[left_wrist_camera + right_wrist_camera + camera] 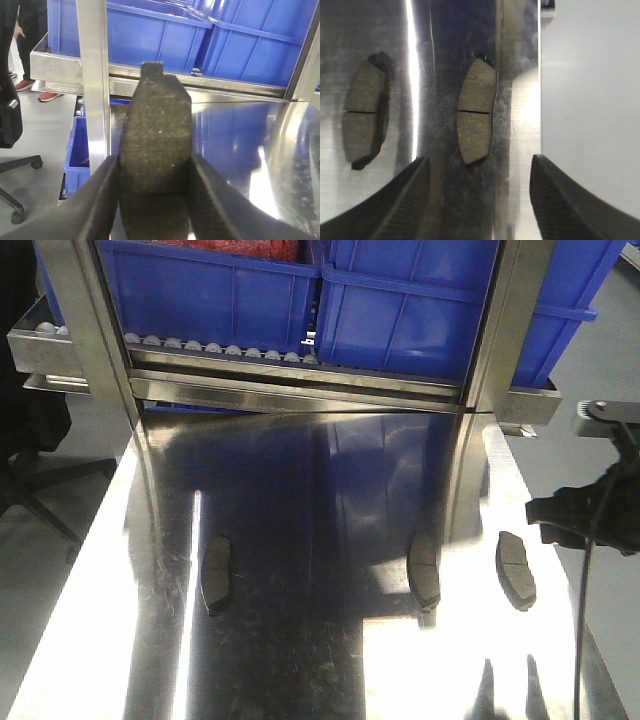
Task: Move and align brake pads A on conveyor
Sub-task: 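Grasp the outermost brake pad nearest the right gripper and lift it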
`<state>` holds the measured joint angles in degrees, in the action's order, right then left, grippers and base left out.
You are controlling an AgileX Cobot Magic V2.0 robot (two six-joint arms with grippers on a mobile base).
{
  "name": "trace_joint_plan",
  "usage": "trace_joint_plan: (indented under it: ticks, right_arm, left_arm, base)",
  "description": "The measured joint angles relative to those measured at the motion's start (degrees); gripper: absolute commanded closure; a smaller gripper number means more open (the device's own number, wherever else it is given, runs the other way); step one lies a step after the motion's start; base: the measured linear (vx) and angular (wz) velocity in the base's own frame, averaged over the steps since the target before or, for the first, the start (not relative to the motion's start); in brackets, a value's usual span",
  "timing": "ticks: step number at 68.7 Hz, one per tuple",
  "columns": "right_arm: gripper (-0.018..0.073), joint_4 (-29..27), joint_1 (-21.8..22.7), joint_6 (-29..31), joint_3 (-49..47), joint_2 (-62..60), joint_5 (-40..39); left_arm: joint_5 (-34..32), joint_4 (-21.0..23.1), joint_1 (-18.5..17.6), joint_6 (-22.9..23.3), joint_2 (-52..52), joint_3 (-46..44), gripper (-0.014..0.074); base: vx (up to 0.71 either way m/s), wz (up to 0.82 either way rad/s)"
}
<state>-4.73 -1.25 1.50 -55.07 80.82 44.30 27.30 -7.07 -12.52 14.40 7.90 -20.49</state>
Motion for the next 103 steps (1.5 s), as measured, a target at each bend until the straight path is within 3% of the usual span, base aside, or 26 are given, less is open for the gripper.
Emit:
trace_joint_plan:
  ticks: [32,65,82,95,103]
  right_arm:
    - [0.0120,0.22,-0.81,-0.14,-14.46,21.61,6.92]
    - [0.0134,-0.14,-1.98,-1.50,-15.71,28.88,6.89]
    - [0.0293,1.13,-1.98,-1.50,-15.77,29.60,6.25]
    - [0.0554,2.24,-1.98,-1.50,-15.77,29.60,6.18]
    - [0.0571,3.17,-1.91,-1.50,-15.77,29.29,5.71]
  left_arm:
    - [0.00,0.00,0.00,0.00,0.00,0.00,0.0602]
    - [0.00,-0.05,0.00,0.00,0.00,0.00,0.0602]
    - [0.00,-0.05,0.00,0.00,0.00,0.00,0.0602]
    - [0.00,-0.05,0.00,0.00,0.00,0.00,0.0602]
    - [0.00,-0.05,0.00,0.00,0.00,0.00,0.0602]
  base:
    - [0.00,0.00]
    - [0.00,0.00]
    - [0.00,0.00]
    - [0.00,0.00]
    - [0.00,0.00]
